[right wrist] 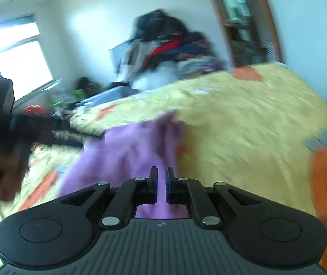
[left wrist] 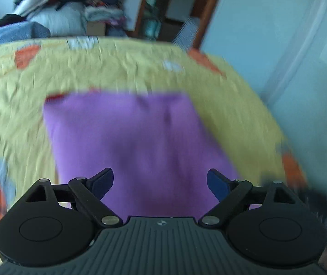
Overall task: Fold small clothes
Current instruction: 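Open both grippers and release the folded sweater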
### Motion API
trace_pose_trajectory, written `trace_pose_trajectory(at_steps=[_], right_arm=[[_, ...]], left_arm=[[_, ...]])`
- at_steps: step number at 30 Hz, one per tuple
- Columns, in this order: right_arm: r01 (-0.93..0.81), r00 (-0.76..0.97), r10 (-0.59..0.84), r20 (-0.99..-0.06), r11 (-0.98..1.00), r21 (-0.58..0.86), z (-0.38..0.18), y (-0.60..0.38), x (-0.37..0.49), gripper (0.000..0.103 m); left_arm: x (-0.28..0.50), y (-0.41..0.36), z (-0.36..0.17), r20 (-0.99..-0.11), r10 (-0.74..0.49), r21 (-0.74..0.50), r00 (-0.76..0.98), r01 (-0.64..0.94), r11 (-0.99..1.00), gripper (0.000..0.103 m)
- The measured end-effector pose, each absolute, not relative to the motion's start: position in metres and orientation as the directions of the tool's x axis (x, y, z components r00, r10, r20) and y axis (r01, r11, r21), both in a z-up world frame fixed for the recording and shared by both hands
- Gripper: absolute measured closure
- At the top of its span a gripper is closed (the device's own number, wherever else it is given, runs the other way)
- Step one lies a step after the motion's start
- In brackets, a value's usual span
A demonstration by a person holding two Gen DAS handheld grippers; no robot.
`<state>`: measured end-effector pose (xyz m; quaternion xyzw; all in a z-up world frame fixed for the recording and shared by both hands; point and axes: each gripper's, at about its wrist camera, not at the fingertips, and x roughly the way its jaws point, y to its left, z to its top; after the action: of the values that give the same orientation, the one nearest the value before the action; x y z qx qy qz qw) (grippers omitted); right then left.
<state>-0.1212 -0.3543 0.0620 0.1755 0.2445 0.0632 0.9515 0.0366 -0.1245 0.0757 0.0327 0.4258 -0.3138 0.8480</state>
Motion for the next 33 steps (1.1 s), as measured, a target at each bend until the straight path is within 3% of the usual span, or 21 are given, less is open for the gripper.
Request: trace_pose_trajectory(at_steps=[4,7,12,13,17,21,25,28,33], right_arm=[[-0.214,0.830,0.314,-0.461,0.943,0.257,0.071,-0.332,-0.064,0.097],[-0.280,0.789,0.331,-0.517,0.944,0.177,0.071,-0.317,-0.017,0.097],[-0.141,0.756,0.094,-0.648,0.990,-0.021,0.043,-0.321,0.042,0.098],[-0.134,0.751,0.099,-0.653,0.991,-0.005,0.036,-0.329,0.045,0.098],[-0.095,0.771,0.086,-0.631,0.995,0.019,0.048,-0.337,0.030,0.097],[-0.170,0.790,0.159,-0.592,0.985,0.037,0.065,-0.323,-0.008,0.097],[-0.222,0.763,0.176,-0.622,0.975,0.004,0.057,-0.301,-0.037,0.097],[-0.203,0.745,0.090,-0.661,0.975,-0.096,0.035,-0.291,-0.049,0.097],[-0.182,0.751,0.079,-0.656,0.979,-0.090,0.031,-0.300,-0.076,0.097]], left_arm=[[-0.001,-0.124,0.049,-0.772,-0.412,-0.054,0.484,0.595,0.802,0.015],[-0.011,-0.119,0.032,-0.788,-0.365,-0.027,0.497,0.564,0.826,0.015],[-0.022,-0.108,0.021,-0.778,-0.343,-0.041,0.526,0.503,0.863,0.009],[-0.024,-0.106,0.020,-0.775,-0.343,-0.049,0.531,0.491,0.870,0.009],[-0.032,-0.104,0.019,-0.766,-0.340,-0.043,0.546,0.483,0.874,0.008],[-0.033,-0.104,0.019,-0.763,-0.342,-0.046,0.548,0.482,0.875,0.007],[-0.036,-0.104,0.018,-0.759,-0.345,-0.048,0.552,0.481,0.875,0.007],[-0.036,-0.103,0.019,-0.759,-0.349,-0.051,0.550,0.484,0.874,0.006],[-0.038,-0.099,0.018,-0.756,-0.358,-0.059,0.547,0.488,0.871,0.004]])
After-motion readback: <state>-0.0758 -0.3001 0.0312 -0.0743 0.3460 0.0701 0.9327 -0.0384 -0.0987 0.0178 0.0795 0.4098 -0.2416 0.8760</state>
